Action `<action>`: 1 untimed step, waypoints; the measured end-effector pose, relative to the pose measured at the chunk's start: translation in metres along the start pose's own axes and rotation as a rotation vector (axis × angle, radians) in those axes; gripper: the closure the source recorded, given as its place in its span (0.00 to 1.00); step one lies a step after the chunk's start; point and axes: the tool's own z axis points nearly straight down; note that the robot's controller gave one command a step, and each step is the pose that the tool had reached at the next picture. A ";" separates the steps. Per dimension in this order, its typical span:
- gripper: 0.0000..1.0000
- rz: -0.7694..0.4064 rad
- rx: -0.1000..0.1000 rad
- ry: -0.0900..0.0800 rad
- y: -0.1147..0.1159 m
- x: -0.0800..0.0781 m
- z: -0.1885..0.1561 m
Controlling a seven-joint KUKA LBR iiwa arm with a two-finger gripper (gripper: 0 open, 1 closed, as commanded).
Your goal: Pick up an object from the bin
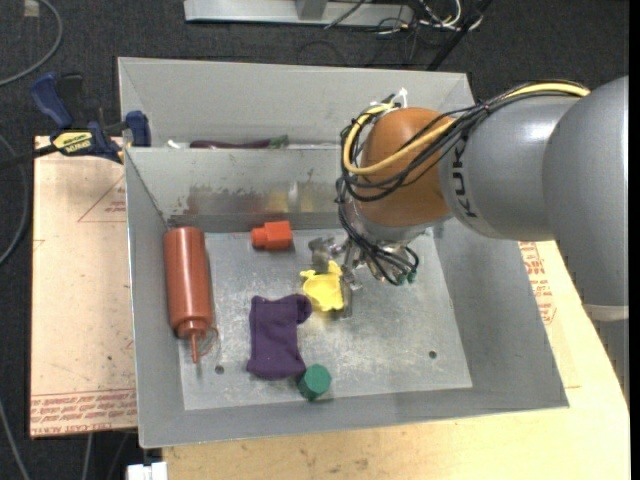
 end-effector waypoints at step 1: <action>1.00 0.028 0.000 -0.004 0.005 -0.022 -0.114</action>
Offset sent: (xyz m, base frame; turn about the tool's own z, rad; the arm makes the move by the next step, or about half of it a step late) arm 0.0000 0.0000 0.0000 0.0000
